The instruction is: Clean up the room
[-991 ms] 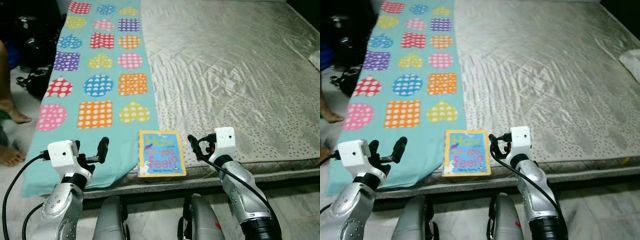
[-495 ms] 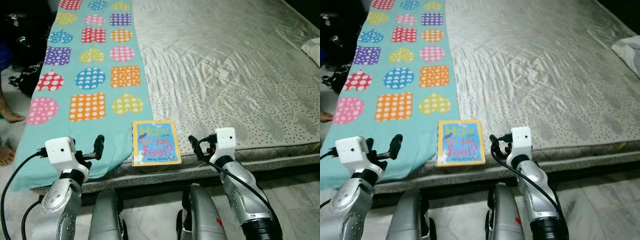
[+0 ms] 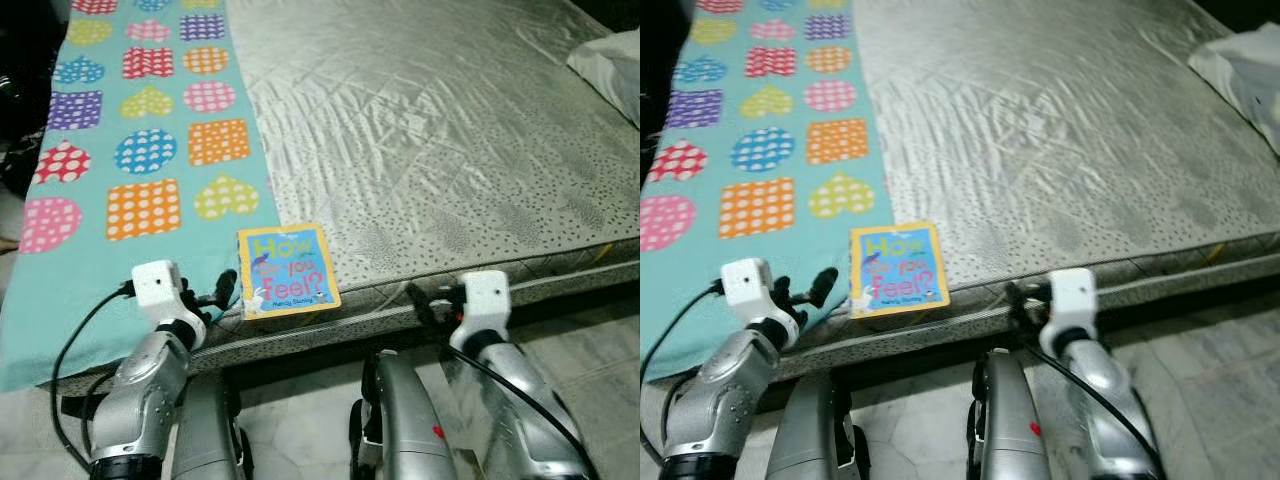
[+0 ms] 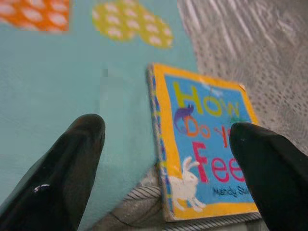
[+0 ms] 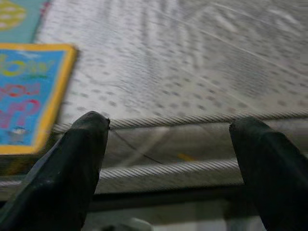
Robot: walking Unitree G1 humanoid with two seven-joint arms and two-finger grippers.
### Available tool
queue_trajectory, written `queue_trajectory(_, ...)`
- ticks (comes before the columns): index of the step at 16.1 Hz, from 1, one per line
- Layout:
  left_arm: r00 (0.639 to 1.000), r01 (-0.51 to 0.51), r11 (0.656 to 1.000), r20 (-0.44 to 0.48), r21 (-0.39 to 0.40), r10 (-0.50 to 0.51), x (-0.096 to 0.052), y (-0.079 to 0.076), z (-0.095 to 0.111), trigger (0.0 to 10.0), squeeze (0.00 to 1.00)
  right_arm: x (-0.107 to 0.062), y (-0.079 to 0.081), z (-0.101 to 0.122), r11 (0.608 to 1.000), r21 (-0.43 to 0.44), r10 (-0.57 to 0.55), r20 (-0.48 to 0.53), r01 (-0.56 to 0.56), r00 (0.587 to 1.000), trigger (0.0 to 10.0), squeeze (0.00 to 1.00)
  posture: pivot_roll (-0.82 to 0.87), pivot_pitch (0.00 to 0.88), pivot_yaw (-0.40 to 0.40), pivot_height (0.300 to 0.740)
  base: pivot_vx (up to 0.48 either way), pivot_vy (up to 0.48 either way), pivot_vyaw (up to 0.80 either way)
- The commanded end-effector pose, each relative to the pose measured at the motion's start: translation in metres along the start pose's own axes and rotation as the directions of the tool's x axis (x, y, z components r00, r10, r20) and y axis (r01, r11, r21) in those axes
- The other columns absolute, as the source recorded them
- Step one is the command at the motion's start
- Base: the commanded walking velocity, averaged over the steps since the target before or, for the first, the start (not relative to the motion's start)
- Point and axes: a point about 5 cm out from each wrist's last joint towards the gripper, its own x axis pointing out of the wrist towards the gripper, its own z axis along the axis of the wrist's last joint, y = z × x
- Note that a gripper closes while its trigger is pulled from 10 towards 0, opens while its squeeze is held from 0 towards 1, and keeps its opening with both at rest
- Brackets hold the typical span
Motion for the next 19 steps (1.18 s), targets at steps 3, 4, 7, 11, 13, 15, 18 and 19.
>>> queue_trajectory(3, 0.994, -0.007, 0.999, -0.105, -0.052, 0.002, 0.013, -0.002, -0.024, 10.0, 0.00, -0.023, -0.017, -0.001, 0.999, -0.015, -0.041, -0.028, 0.041, 0.999, 10.0, 0.00, -0.11, 0.272, -0.022, 0.564, 0.000, 0.000, 0.00)
queue_trajectory(4, 0.993, -0.015, 0.996, -0.117, -0.091, 0.004, 0.020, -0.006, -0.030, 10.0, 0.00, -0.031, -0.021, -0.003, 0.999, -0.009, -0.040, -0.046, 0.040, 0.998, 10.0, 0.00, -0.12, 0.279, -0.025, 0.564, 0.000, 0.000, 0.00)
queue_trajectory(7, 0.991, -0.012, 0.993, -0.134, -0.120, -0.004, 0.027, -0.010, -0.034, 10.0, 0.00, -0.044, -0.019, 0.000, 0.999, 0.027, 0.038, -0.052, -0.036, 0.998, 10.0, 0.00, -0.15, 0.287, -0.022, 0.564, 0.000, 0.000, 0.00)
queue_trajectory(11, 0.980, -0.016, 0.985, -0.197, -0.170, -0.018, 0.032, -0.008, -0.044, 10.0, 0.00, -0.051, -0.021, 0.001, 1.000, -0.002, 0.022, -0.069, -0.022, 0.997, 10.0, 0.00, -0.17, 0.297, -0.023, 0.564, 0.000, 0.000, 0.00)
queue_trajectory(13, 0.974, -0.004, 0.976, -0.221, -0.218, -0.046, 0.032, -0.015, -0.051, 10.0, 0.00, -0.052, -0.018, 0.004, 0.999, -0.018, 0.046, -0.073, -0.047, 0.996, 10.0, 0.00, -0.16, 0.296, -0.024, 0.564, 0.000, 0.000, 0.00)
queue_trajectory(15, 0.969, 0.008, 0.973, -0.237, -0.232, -0.064, 0.032, -0.015, -0.056, 10.0, 0.00, -0.050, -0.018, 0.005, 0.999, -0.020, 0.043, -0.074, -0.045, 0.996, 10.0, 0.00, -0.16, 0.292, -0.024, 0.564, 0.000, 0.000, 0.00)
queue_trajectory(18, 0.937, 0.061, 0.964, -0.317, -0.258, -0.144, 0.032, -0.015, -0.065, 10.0, 0.00, -0.047, -0.017, 0.007, 0.999, -0.026, 0.043, -0.067, -0.045, 0.997, 10.0, 0.00, -0.17, 0.286, -0.027, 0.564, 0.000, 0.000, 0.00)
queue_trajectory(19, 0.930, 0.084, 0.957, -0.323, -0.277, -0.175, 0.033, -0.017, -0.066, 7.7, 0.00, -0.046, -0.016, 0.007, 0.999, -0.027, 0.044, -0.066, -0.046, 0.997, 10.0, 0.00, -0.17, 0.286, -0.025, 0.564, 0.000, 0.000, 0.00)
